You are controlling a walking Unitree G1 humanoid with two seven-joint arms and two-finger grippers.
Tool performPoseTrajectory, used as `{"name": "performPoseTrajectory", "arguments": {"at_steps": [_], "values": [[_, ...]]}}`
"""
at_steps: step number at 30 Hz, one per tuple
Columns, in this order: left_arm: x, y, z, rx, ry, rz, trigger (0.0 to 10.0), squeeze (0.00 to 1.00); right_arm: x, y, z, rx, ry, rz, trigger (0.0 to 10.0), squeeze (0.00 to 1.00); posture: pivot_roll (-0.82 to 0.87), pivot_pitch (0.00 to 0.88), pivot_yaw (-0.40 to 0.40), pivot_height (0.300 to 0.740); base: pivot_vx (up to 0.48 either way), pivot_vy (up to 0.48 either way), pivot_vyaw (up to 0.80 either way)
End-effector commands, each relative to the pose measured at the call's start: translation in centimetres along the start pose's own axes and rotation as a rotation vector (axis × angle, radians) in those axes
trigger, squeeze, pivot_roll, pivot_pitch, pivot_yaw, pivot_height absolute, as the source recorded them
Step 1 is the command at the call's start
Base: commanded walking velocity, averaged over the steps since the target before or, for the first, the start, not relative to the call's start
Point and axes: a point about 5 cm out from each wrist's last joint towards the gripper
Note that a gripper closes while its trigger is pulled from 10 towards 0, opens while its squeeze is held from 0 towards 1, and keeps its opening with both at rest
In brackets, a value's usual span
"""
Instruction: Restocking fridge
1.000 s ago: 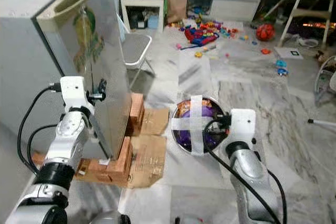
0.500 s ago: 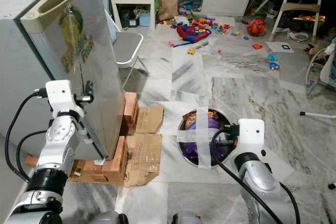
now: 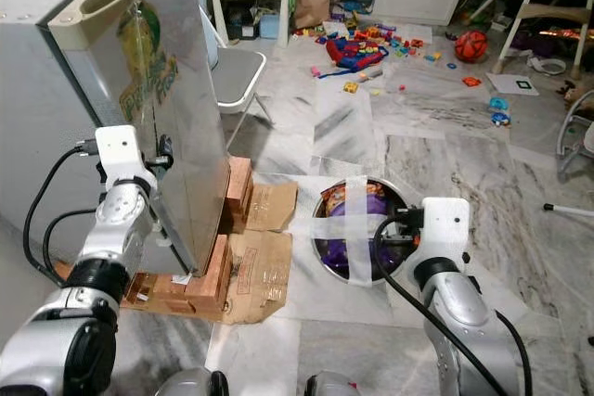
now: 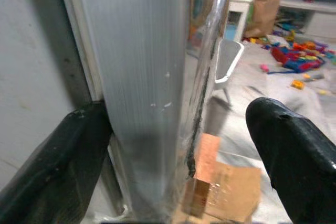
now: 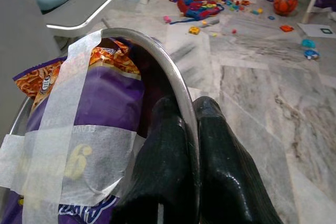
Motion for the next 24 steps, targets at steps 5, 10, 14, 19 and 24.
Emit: {"name": "performPoseTrajectory", "arguments": {"at_steps": [5, 10, 14, 19, 24], "values": [[2.8, 1.9, -12.2, -0.016, -0.736, -0.057, 10.0, 0.0, 0.1, 1.1, 1.7, -0.101, 0.156, -0.034, 10.0, 0.0, -0.13, 0.002, 0.001, 0.74, 0.0, 0.0, 0.0], [8.9, 0.8, -18.6, -0.081, -1.268, -0.042, 10.0, 0.0, 0.7, 0.9, 3.9, -0.145, 0.346, 0.008, 10.0, 0.0, -0.12, 0.0, 0.003, 0.74, 0.0, 0.0, 0.0], [10.9, 0.6, -19.4, -0.096, -1.364, -0.057, 10.0, 0.0, 1.1, 0.6, 5.1, -0.139, 0.416, 0.014, 10.0, 0.0, -0.11, 0.0, 0.012, 0.74, 0.0, 0.0, 0.0], [7.5, 1.8, -15.3, -0.034, -1.02, -0.121, 10.0, 0.0, 0.4, 0.7, 5.2, -0.141, 0.403, 0.009, 10.0, 0.0, -0.1, 0.0, 0.016, 0.74, 0.0, 0.0, 0.0], [6.3, 2.2, -10.6, -0.046, -0.812, -0.141, 10.0, 0.0, -0.5, 1.4, 5.5, -0.138, 0.413, -0.013, 10.0, 0.0, -0.09, 0.0, 0.011, 0.74, 0.0, 0.0, 0.0]]}}
Point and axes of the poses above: a point about 5 cm out from each wrist's last joint towards the gripper, its own x axis pointing back from the gripper into the wrist, its own y axis along the axis of the wrist's last joint, z = x × y, and after that the axes turned 1 degree about -x, right-handed
